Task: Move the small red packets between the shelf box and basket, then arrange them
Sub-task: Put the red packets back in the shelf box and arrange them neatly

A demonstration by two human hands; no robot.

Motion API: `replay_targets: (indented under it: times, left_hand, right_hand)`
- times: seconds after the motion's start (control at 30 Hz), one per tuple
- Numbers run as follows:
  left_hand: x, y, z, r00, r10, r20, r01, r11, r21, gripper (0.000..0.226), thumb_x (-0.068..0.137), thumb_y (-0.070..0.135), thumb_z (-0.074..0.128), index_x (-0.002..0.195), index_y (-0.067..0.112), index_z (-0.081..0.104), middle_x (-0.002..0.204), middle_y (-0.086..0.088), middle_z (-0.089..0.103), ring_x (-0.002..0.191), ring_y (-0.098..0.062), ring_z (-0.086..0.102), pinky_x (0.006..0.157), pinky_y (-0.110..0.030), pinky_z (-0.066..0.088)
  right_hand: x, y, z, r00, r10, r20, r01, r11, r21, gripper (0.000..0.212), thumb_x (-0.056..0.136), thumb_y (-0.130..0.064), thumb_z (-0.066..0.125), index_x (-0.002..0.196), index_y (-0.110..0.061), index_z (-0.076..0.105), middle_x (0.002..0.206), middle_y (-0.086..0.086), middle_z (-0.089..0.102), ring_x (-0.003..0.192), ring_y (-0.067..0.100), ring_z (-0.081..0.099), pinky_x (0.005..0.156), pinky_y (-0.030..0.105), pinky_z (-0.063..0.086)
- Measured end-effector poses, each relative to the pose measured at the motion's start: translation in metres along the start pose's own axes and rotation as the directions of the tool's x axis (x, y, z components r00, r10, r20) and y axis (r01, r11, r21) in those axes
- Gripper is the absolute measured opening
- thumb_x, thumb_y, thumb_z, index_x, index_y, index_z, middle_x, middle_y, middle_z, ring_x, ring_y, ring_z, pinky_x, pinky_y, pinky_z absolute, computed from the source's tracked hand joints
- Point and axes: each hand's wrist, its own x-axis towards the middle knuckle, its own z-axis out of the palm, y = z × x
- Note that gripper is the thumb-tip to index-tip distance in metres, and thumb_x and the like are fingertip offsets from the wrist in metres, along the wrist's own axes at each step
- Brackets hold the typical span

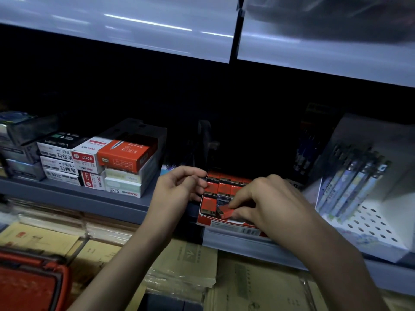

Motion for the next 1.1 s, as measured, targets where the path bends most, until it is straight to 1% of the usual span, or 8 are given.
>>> replay_targets:
  times: [0.13,0.3,0.47,0.57,0.7,0.87,0.97,1.1]
  left_hand:
    - [0.001,-0.001,-0.001,1.0,0.002,-0.002,-0.002,1.0,0.0,0.023,0.102,0.0,0.049,0.103,0.002,0.072,0.08,-0.006,0.072,0.07,-0.01,0.066,0.064,-0.018,0.055]
    - [0.001,-0.002,-0.002,1.0,-0.004,0.0,0.004,1.0,0.001,0.023,0.102,0.0,0.049,0.103,0.003,0.072,0.08,-0.006,0.072,0.072,-0.012,0.066,0.066,-0.02,0.057]
    - [0.002,-0.001,-0.001,1.0,-0.009,0.003,0.009,1.0,0.01,0.023,0.102,0.001,0.049,0.104,0.004,0.072,0.081,-0.006,0.072,0.074,-0.013,0.065,0.068,-0.022,0.056]
    - [0.001,-0.001,-0.001,1.0,-0.009,0.002,0.009,1.0,0.008,0.023,0.102,0.0,0.049,0.104,0.004,0.072,0.081,-0.006,0.072,0.072,-0.012,0.065,0.066,-0.02,0.056]
    - [0.0,0.0,-0.001,1.0,-0.006,0.004,0.006,1.0,0.006,0.023,0.102,0.0,0.048,0.104,0.002,0.071,0.082,-0.008,0.071,0.072,-0.011,0.065,0.066,-0.02,0.056]
    - [0.0,0.001,-0.001,1.0,-0.008,0.004,0.008,1.0,0.0,0.023,0.102,0.0,0.048,0.104,0.001,0.071,0.081,-0.007,0.071,0.071,-0.011,0.065,0.066,-0.02,0.056]
    - [0.0,0.001,0.0,1.0,-0.006,0.002,0.006,1.0,0.001,0.023,0.102,-0.001,0.048,0.105,0.001,0.071,0.08,-0.007,0.07,0.071,-0.011,0.064,0.066,-0.02,0.055]
    - [0.0,0.0,0.001,1.0,0.006,-0.001,-0.006,1.0,0.009,0.024,0.101,-0.002,0.048,0.104,0.001,0.071,0.081,-0.008,0.071,0.071,-0.012,0.064,0.065,-0.02,0.055]
  right_hand:
    - [-0.001,0.004,0.003,1.0,-0.004,-0.005,0.004,0.999,0.054,0.02,0.085,-0.046,0.077,0.105,-0.042,0.077,0.097,-0.018,0.074,0.088,0.002,0.064,0.08,0.031,0.056]
    - [-0.003,0.009,0.004,0.996,-0.08,-0.026,0.081,0.996,0.046,0.02,0.086,-0.047,0.075,0.105,-0.046,0.076,0.099,-0.025,0.073,0.093,-0.002,0.065,0.081,0.032,0.056]
    - [-0.003,0.014,0.005,0.991,-0.124,-0.045,0.128,0.985,0.117,0.017,0.086,-0.045,0.076,0.103,-0.047,0.078,0.085,-0.029,0.069,0.084,-0.006,0.063,0.076,0.03,0.055]
    - [-0.002,0.018,0.007,0.987,-0.138,-0.082,0.151,0.973,0.177,0.017,0.084,-0.042,0.078,0.101,-0.046,0.079,0.085,-0.029,0.07,0.083,-0.007,0.064,0.075,0.029,0.055]
    - [-0.003,0.021,0.01,0.991,-0.107,-0.086,0.127,0.955,0.267,0.017,0.083,-0.04,0.079,0.099,-0.045,0.079,0.088,-0.029,0.072,0.086,-0.008,0.066,0.078,0.027,0.057]
    - [-0.003,0.023,0.016,0.995,-0.097,-0.023,0.099,0.938,0.334,0.011,0.086,-0.03,0.08,0.092,-0.039,0.081,0.087,-0.025,0.074,0.083,-0.002,0.07,0.077,0.031,0.059]
    - [-0.003,0.019,0.02,0.996,-0.092,-0.011,0.091,0.941,0.325,0.011,0.087,-0.033,0.078,0.096,-0.039,0.08,0.091,-0.026,0.073,0.086,-0.006,0.067,0.076,0.026,0.058]
    - [-0.002,0.019,0.02,0.998,-0.067,-0.012,0.067,0.943,0.326,0.011,0.086,-0.036,0.079,0.096,-0.04,0.08,0.091,-0.027,0.073,0.087,-0.007,0.065,0.077,0.027,0.057]
